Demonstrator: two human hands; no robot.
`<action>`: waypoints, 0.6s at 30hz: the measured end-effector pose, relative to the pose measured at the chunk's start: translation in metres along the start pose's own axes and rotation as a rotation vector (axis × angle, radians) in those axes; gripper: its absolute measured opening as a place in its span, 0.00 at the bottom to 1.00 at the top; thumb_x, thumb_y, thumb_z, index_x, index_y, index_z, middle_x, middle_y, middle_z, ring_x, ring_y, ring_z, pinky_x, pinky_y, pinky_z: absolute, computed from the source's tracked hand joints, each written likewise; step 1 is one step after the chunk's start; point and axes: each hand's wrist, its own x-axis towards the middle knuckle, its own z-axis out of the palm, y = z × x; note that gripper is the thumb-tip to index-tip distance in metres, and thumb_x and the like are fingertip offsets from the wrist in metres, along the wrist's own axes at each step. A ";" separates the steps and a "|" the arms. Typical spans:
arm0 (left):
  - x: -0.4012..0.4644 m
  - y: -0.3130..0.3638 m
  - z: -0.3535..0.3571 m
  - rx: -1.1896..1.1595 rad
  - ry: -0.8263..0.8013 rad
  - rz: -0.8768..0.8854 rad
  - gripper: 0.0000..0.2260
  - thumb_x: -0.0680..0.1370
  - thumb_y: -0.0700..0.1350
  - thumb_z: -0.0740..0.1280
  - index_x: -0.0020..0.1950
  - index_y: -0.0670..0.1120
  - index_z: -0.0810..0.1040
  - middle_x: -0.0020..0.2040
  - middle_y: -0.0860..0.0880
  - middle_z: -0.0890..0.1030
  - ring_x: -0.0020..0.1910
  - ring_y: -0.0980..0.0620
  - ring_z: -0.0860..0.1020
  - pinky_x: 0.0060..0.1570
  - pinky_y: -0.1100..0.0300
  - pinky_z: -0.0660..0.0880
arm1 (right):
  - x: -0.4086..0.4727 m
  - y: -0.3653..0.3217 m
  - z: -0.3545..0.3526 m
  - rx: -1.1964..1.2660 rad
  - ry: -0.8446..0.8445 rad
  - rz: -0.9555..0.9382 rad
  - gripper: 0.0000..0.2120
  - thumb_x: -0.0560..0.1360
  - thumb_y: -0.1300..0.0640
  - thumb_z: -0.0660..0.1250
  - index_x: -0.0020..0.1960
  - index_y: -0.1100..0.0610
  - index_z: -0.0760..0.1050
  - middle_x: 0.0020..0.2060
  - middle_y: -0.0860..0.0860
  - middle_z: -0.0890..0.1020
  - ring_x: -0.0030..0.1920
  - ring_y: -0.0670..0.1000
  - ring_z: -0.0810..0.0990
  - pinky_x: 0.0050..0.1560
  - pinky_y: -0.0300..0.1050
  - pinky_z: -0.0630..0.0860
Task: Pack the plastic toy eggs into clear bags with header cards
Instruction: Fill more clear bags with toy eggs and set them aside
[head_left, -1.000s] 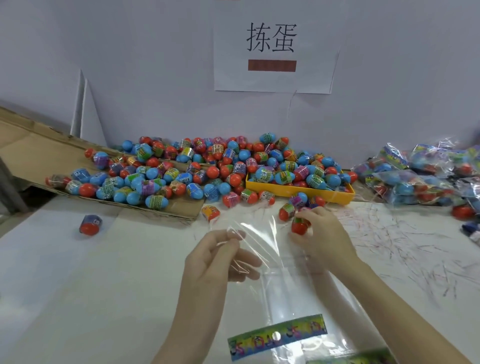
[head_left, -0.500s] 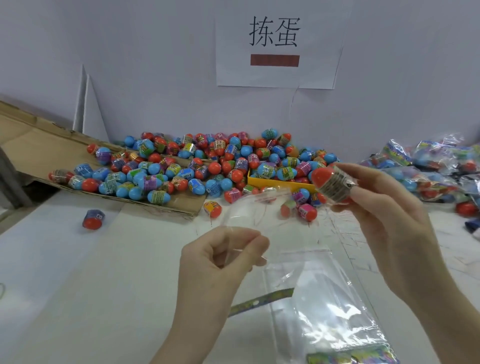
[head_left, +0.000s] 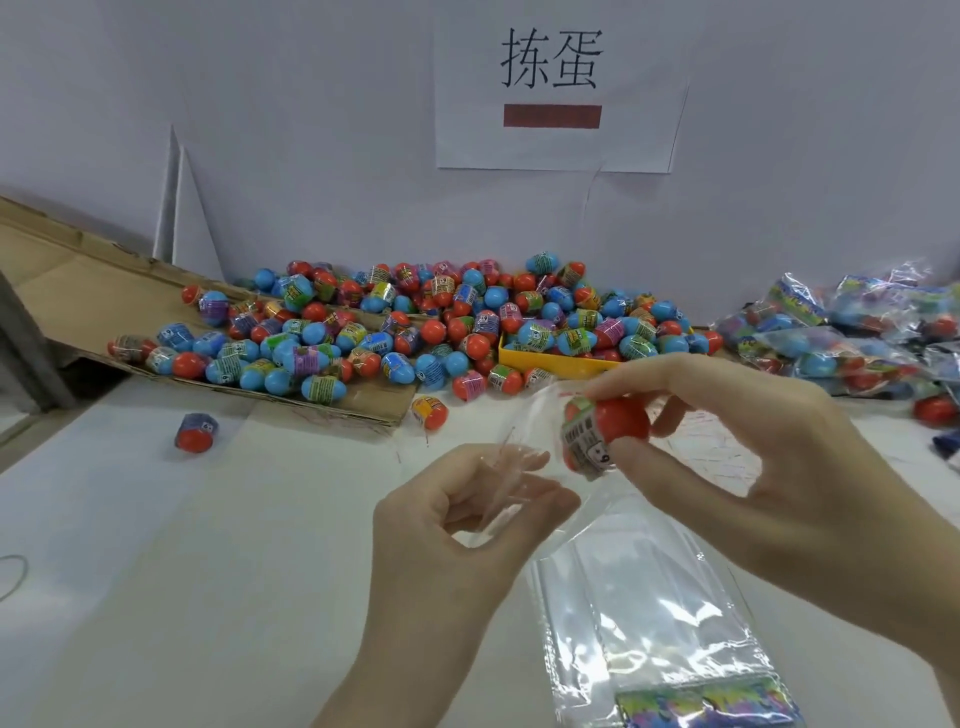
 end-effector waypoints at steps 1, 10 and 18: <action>-0.001 0.000 0.000 0.003 -0.011 -0.001 0.18 0.57 0.48 0.80 0.44 0.60 0.81 0.33 0.56 0.84 0.34 0.61 0.82 0.36 0.75 0.73 | -0.004 -0.005 -0.003 0.024 -0.006 -0.014 0.11 0.72 0.50 0.59 0.52 0.48 0.76 0.44 0.38 0.78 0.43 0.40 0.75 0.43 0.29 0.72; -0.005 0.001 0.002 0.040 -0.103 0.061 0.19 0.59 0.57 0.72 0.50 0.65 0.79 0.40 0.63 0.83 0.34 0.62 0.81 0.36 0.75 0.73 | -0.010 -0.006 0.002 0.384 -0.045 0.110 0.16 0.68 0.41 0.68 0.54 0.43 0.71 0.43 0.41 0.79 0.43 0.44 0.78 0.43 0.36 0.75; -0.006 0.000 0.002 0.022 -0.128 0.049 0.16 0.61 0.58 0.71 0.48 0.64 0.80 0.37 0.62 0.83 0.31 0.64 0.80 0.33 0.76 0.71 | -0.013 -0.010 0.012 0.401 0.033 0.082 0.12 0.67 0.43 0.66 0.47 0.47 0.76 0.42 0.41 0.82 0.42 0.44 0.79 0.41 0.41 0.75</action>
